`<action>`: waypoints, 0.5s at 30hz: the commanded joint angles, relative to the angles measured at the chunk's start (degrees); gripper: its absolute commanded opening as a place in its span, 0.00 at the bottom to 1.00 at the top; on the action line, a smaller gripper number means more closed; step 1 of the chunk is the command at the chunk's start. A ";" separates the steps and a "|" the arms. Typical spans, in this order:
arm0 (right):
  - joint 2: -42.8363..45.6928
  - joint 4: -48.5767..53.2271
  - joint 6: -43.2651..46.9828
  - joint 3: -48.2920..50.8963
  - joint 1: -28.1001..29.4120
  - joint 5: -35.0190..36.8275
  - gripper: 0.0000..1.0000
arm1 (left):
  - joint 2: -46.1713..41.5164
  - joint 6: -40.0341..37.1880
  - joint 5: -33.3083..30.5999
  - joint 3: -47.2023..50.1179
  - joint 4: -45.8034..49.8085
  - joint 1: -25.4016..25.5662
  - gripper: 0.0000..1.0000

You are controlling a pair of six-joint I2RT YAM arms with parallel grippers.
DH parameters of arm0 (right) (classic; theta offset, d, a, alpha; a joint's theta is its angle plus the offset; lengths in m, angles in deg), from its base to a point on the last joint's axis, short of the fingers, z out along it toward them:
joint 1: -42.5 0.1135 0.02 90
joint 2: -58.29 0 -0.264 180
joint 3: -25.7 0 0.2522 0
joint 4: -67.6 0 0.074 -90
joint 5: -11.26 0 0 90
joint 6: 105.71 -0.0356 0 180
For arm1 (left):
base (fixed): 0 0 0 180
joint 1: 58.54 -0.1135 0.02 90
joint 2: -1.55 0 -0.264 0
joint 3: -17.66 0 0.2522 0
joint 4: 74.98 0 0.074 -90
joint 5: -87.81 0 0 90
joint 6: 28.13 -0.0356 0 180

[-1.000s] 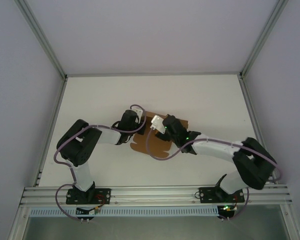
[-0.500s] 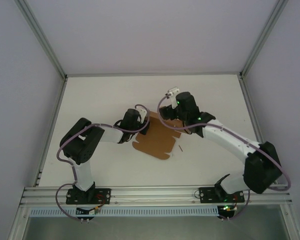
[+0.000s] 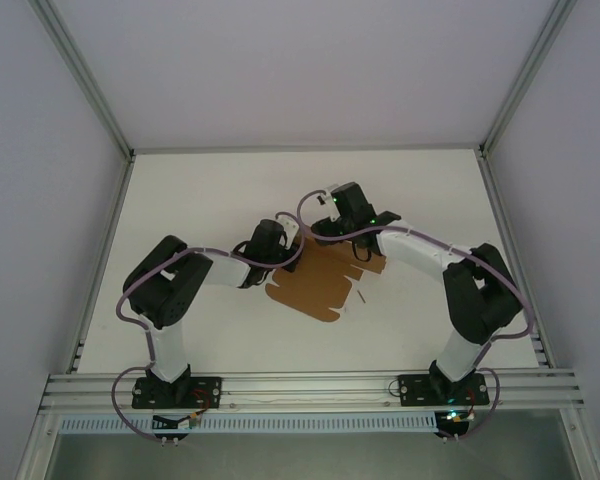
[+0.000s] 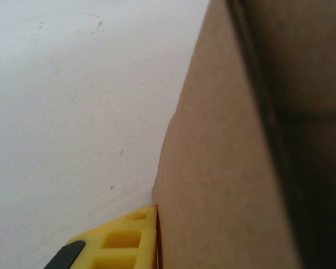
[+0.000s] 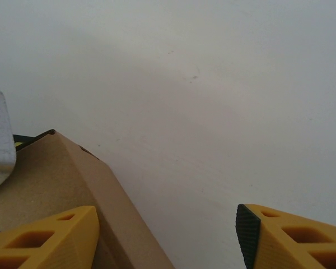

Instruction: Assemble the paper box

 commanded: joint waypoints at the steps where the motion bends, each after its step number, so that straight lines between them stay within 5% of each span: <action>1: -3.70 4.97 -0.26 2.67 0.23 -2.55 0.65 | -0.29 1.18 0.01 0.87 -2.31 0.69 0.18; 6: -3.13 5.97 0.08 2.82 0.29 -2.60 0.65 | -3.05 1.72 -1.05 0.79 -3.37 0.70 0.35; 13: -3.49 7.18 0.17 1.81 0.31 -2.41 0.64 | -5.83 3.25 -4.57 1.13 -6.59 -0.08 0.35; 15: -3.46 7.29 0.15 1.81 0.23 -2.40 0.64 | -5.71 3.00 -4.10 1.53 -8.10 -0.42 0.28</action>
